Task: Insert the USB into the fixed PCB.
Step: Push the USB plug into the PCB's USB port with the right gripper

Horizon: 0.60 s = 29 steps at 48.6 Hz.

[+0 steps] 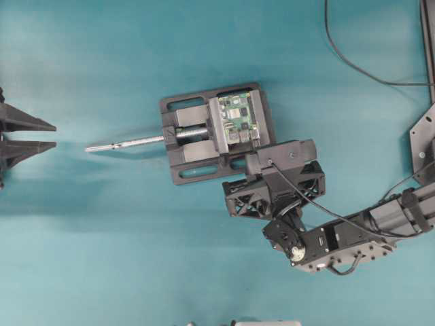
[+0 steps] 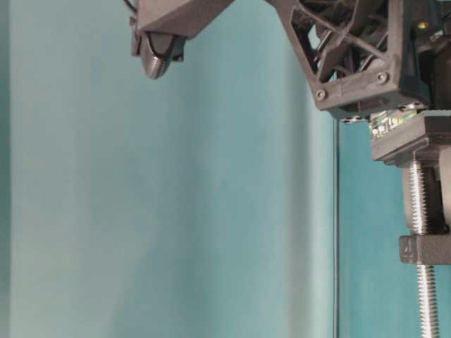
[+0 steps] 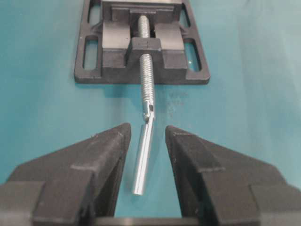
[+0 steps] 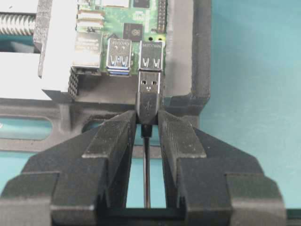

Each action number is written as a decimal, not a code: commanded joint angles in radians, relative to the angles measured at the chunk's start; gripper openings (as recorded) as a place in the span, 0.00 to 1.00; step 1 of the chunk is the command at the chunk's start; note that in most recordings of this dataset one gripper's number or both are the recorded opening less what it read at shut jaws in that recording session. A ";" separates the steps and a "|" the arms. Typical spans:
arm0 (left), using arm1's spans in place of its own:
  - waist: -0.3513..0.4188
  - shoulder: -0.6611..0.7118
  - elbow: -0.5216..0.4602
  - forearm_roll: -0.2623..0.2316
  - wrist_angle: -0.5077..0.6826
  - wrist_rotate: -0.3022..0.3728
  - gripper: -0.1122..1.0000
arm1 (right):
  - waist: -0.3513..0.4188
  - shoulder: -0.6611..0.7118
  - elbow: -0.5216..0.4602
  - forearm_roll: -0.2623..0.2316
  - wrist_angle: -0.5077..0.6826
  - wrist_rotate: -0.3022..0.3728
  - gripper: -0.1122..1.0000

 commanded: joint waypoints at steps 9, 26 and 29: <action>0.002 0.008 -0.012 0.003 -0.009 0.000 0.59 | -0.006 -0.037 -0.018 -0.011 0.023 -0.008 0.29; 0.002 0.008 -0.012 0.005 -0.009 0.002 0.59 | -0.008 -0.038 -0.020 -0.011 0.035 -0.009 0.29; 0.002 0.008 -0.012 0.005 -0.008 0.000 0.59 | -0.008 -0.040 -0.018 -0.011 0.035 -0.008 0.29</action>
